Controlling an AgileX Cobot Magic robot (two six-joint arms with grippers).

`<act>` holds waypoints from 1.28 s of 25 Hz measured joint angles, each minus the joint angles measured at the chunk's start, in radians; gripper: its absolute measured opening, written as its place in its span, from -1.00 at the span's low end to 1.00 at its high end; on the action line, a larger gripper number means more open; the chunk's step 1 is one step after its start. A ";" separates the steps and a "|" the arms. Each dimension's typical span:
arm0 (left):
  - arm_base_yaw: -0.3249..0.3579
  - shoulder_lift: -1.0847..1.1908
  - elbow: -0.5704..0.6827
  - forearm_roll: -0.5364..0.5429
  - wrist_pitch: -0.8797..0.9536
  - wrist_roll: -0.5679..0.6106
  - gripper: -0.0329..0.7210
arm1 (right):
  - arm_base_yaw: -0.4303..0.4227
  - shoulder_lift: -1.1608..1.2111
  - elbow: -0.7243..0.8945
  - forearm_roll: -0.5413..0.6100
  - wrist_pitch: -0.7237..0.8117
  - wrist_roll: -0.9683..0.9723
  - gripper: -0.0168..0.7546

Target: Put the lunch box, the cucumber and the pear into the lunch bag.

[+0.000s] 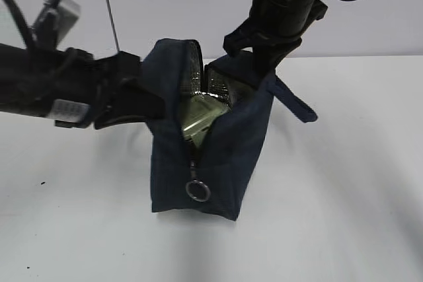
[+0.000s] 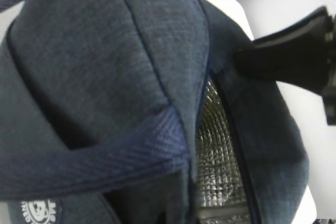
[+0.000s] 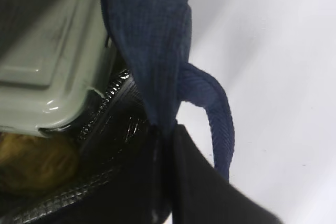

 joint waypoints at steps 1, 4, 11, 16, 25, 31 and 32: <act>-0.030 0.021 -0.013 -0.003 -0.022 0.001 -0.95 | 0.000 0.000 0.001 -0.026 0.000 0.000 -0.94; -0.082 0.074 -0.055 -0.020 -0.068 0.002 -0.95 | 0.000 0.000 0.001 -0.064 0.000 0.000 -0.94; -0.100 0.141 -0.073 -0.055 -0.066 0.006 -0.95 | -0.002 0.029 0.001 -0.070 -0.004 -0.006 -0.94; -0.101 0.146 -0.079 -0.037 -0.066 0.006 -0.95 | -0.002 0.073 0.001 -0.088 -0.008 -0.006 -0.94; -0.101 0.146 -0.079 -0.004 -0.066 0.016 -0.85 | -0.002 0.075 0.001 -0.109 -0.008 -0.006 -0.94; -0.101 0.146 -0.079 0.006 -0.067 0.051 -0.51 | -0.002 0.075 0.001 -0.050 -0.008 -0.006 -0.83; -0.101 0.146 -0.079 0.007 -0.067 0.055 -0.39 | -0.002 0.075 0.001 -0.039 -0.008 -0.006 -0.78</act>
